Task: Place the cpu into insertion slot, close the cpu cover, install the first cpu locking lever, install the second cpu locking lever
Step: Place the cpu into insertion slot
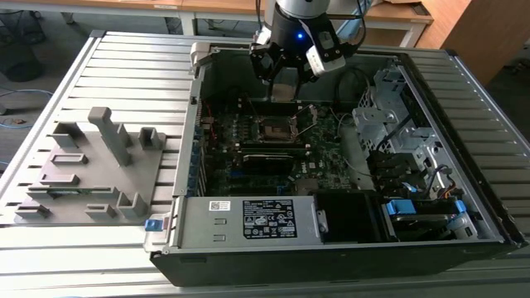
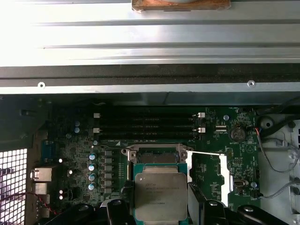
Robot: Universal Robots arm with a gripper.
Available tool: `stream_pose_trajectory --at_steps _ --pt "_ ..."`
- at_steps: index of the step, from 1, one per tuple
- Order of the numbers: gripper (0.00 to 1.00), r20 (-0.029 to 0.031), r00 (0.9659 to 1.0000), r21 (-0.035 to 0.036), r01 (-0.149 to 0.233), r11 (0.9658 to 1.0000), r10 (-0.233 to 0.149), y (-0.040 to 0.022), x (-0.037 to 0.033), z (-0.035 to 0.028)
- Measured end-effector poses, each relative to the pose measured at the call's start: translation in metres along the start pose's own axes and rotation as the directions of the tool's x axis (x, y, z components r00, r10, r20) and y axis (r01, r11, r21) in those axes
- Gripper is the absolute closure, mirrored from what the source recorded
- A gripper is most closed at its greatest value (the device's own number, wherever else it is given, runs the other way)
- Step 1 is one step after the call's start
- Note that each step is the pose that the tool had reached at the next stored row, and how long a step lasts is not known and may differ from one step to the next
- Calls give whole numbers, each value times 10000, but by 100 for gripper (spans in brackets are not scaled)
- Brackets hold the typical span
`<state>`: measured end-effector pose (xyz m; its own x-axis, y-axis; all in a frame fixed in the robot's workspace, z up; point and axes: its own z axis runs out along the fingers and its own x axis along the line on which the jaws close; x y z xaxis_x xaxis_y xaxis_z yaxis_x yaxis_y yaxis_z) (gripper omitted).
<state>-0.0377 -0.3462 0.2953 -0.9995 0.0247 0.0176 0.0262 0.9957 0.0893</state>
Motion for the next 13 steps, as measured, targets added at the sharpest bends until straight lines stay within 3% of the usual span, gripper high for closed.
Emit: stream_pose_trajectory --at_steps 8,13 --pt "46 2 10000 87 -1 10000 1 -6 -1 68" --pt "46 -2 10000 105 -2 9999 2 -8 -2 91"
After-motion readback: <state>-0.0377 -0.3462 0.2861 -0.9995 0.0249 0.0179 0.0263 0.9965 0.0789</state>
